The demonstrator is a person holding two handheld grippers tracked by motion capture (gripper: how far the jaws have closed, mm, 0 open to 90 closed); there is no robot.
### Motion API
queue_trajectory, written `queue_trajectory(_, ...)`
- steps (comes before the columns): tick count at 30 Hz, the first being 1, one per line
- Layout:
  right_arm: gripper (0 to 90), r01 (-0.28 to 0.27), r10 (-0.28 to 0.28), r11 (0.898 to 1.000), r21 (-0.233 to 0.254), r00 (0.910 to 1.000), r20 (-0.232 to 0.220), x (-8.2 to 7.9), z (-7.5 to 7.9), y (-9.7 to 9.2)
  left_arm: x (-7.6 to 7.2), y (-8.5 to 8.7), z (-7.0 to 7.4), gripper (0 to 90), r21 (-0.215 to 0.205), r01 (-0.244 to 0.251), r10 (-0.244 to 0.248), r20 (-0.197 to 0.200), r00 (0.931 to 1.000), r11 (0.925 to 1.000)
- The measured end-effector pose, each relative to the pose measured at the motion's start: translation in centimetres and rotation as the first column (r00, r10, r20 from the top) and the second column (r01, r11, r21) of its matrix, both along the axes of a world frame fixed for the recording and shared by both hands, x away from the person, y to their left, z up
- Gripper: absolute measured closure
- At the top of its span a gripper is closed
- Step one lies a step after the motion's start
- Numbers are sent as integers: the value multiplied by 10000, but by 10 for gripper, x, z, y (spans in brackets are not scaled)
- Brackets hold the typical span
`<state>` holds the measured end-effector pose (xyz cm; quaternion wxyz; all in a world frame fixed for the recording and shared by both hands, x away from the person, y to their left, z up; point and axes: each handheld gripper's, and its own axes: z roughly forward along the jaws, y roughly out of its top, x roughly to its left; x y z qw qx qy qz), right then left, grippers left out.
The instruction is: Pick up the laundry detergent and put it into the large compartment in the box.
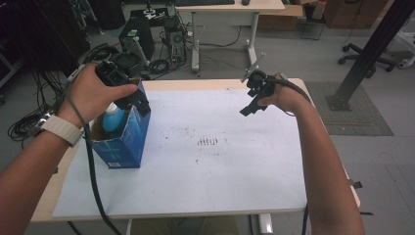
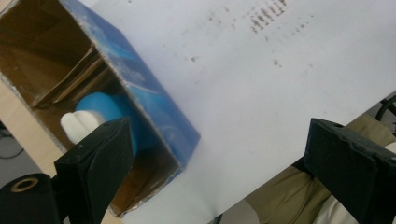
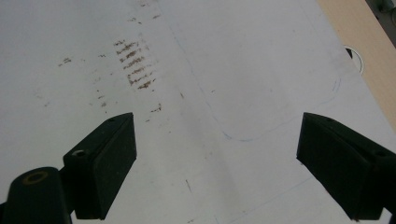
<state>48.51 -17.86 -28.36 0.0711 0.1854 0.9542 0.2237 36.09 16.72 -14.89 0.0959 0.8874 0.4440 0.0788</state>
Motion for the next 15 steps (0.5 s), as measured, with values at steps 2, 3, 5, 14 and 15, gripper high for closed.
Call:
queue_trajectory(2, 121, -11, 11, 10000, -6, 10000, -9, 0, 0, 0, -1, -3, 0, 89, -35, 72, -72, 2, 10000, 10000)
queue_trajectory(3, 121, -16, 16, 10000, 4, 10000, 2, 0, 0, 0, -1, -5, 1, 88, -21, 153, -153, -7, 9999, 9999)
queue_trajectory(5, 121, 5, -5, 10000, 5, 10000, 5, -1, 1, -1, -3, -8, 1, 89, -37, 284, -284, -25, 9996, 9996)
queue_trajectory(14, 121, 88, -89, 10000, 33, 10000, 33, -2, 2, -4, -9, -26, -1, 100, -28, 1054, -1054, -178, 9943, 9944)
queue_trajectory(15, 121, 93, -93, 10000, 37, 9999, 39, -2, 2, -4, -10, -28, -1, 100, -13, 1212, -1212, -169, 9925, 9926)
